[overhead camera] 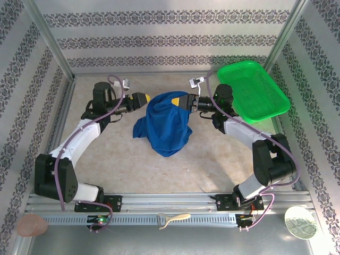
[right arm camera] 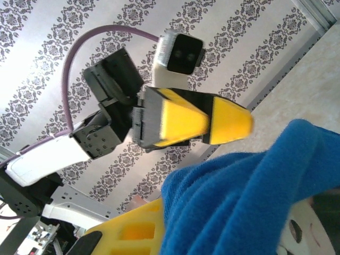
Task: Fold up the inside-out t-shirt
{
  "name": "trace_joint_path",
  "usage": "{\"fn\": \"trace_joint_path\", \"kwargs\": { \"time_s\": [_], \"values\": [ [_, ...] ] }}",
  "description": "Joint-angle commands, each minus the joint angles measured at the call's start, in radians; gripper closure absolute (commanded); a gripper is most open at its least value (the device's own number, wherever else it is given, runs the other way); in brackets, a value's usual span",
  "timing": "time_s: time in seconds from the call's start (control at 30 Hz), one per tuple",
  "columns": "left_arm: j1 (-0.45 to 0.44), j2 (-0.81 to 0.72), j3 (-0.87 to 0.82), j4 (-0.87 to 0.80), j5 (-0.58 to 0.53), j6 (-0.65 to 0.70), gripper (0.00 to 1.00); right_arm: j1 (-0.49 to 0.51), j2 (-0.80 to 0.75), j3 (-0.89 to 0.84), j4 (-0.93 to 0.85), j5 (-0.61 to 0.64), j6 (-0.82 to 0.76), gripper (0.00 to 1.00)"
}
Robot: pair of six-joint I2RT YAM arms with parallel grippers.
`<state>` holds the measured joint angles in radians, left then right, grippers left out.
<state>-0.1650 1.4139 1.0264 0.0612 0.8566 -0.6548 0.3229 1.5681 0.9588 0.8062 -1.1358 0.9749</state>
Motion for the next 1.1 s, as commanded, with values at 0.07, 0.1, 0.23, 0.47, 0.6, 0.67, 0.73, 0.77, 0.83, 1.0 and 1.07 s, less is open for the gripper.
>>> {"fn": "trace_joint_path", "kwargs": {
  "time_s": [0.07, 0.1, 0.23, 0.47, 0.6, 0.67, 0.73, 0.77, 0.83, 1.0, 1.07],
  "values": [
    [-0.016, 0.076, 0.07, -0.112, -0.061, 0.144, 0.34, 0.0, -0.014, 0.001, 0.074, 0.003, 0.012, 1.0],
    [-0.019, 0.094, 0.083, -0.124, -0.066, 0.166, 0.34, 0.001, -0.012, 0.004, 0.073, 0.001, 0.013, 1.0],
    [-0.038, 0.144, 0.127, -0.151, -0.078, 0.231, 0.33, 0.005, -0.006, 0.012, 0.074, -0.005, 0.015, 1.0],
    [-0.11, 0.233, 0.211, -0.2, -0.018, 0.335, 0.29, 0.006, 0.0, 0.02, 0.074, -0.016, 0.01, 1.0],
    [-0.141, 0.298, 0.237, -0.223, 0.105, 0.382, 0.27, 0.001, -0.001, 0.019, 0.074, -0.025, 0.01, 1.0],
    [-0.147, 0.334, 0.231, -0.171, 0.181, 0.361, 0.31, -0.008, -0.003, 0.014, 0.074, -0.032, 0.009, 1.0],
    [-0.145, 0.369, 0.214, -0.043, 0.272, 0.266, 0.52, -0.024, -0.009, -0.004, 0.073, -0.035, 0.003, 1.0],
    [-0.145, 0.383, 0.209, 0.04, 0.311, 0.203, 0.69, -0.036, -0.011, -0.019, 0.073, -0.036, -0.002, 1.0],
    [-0.137, 0.379, 0.172, 0.237, 0.335, 0.06, 0.86, -0.064, -0.014, -0.056, 0.069, -0.036, -0.015, 1.0],
    [-0.085, 0.355, 0.077, 0.817, 0.35, -0.4, 1.0, -0.133, 0.018, -0.159, 0.015, 0.005, -0.09, 1.0],
    [-0.081, 0.358, 0.068, 0.966, 0.352, -0.534, 1.0, -0.141, 0.053, -0.17, -0.021, 0.048, -0.119, 0.95]
  ]
}}
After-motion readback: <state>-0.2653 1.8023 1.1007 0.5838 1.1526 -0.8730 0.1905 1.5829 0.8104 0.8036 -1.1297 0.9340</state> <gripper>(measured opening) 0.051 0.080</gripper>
